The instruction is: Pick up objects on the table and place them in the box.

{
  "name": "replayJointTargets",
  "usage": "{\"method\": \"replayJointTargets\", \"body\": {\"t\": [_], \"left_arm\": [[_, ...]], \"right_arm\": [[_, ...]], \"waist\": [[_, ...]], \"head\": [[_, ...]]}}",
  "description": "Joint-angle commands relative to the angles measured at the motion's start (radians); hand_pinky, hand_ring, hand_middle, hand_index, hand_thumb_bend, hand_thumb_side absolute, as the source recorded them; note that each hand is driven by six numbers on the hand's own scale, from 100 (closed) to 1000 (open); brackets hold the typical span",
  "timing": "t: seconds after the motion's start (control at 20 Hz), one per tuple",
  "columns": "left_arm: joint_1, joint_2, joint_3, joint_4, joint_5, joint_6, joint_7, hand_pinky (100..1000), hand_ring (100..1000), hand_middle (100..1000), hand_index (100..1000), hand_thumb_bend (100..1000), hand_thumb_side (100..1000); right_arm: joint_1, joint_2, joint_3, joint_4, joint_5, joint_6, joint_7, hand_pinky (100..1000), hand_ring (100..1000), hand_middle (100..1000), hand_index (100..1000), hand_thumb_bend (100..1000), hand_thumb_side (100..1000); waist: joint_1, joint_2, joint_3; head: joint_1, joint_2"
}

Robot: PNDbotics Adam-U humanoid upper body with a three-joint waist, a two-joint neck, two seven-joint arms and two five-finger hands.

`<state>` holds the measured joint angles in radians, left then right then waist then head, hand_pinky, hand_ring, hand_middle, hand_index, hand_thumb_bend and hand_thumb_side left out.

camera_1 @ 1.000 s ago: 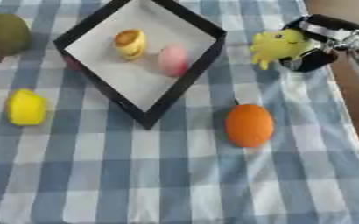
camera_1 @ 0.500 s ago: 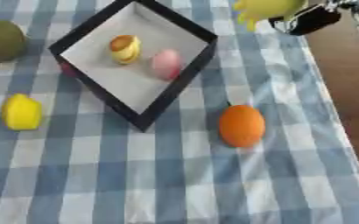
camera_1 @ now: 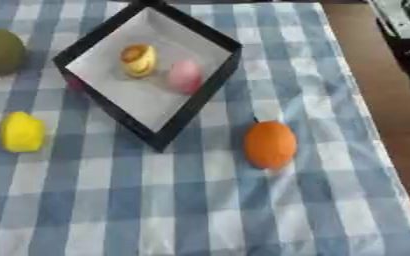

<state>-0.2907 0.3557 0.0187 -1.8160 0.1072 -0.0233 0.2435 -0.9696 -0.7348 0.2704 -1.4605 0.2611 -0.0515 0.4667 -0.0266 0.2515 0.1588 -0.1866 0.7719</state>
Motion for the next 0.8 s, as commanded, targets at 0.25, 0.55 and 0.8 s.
{"method": "replayJointTargets", "body": {"t": [0.25,0.55,0.8], "left_arm": [[-0.025,0.015,-0.011,-0.015,0.011,0.002,-0.013,864,1000,993,883,112,850],[-0.033,-0.001,-0.032,0.005,0.021,0.007,-0.030,864,1000,995,883,116,862],[-0.033,-0.009,-0.045,0.017,0.023,0.008,-0.044,864,1000,995,883,120,866]], "right_arm": [[-0.097,0.114,0.051,0.053,0.056,0.019,-0.010,827,731,554,704,100,100],[-0.126,0.197,0.097,0.105,0.134,0.008,-0.004,824,729,556,703,100,100],[-0.132,0.243,0.126,0.116,0.191,-0.004,-0.006,822,727,559,702,100,100]], "waist": [[-0.005,-0.038,0.020],[-0.007,-0.036,0.044],[-0.016,-0.038,0.044]], "head": [[-0.030,-0.002],[-0.057,-0.002],[-0.071,-0.002]]}}
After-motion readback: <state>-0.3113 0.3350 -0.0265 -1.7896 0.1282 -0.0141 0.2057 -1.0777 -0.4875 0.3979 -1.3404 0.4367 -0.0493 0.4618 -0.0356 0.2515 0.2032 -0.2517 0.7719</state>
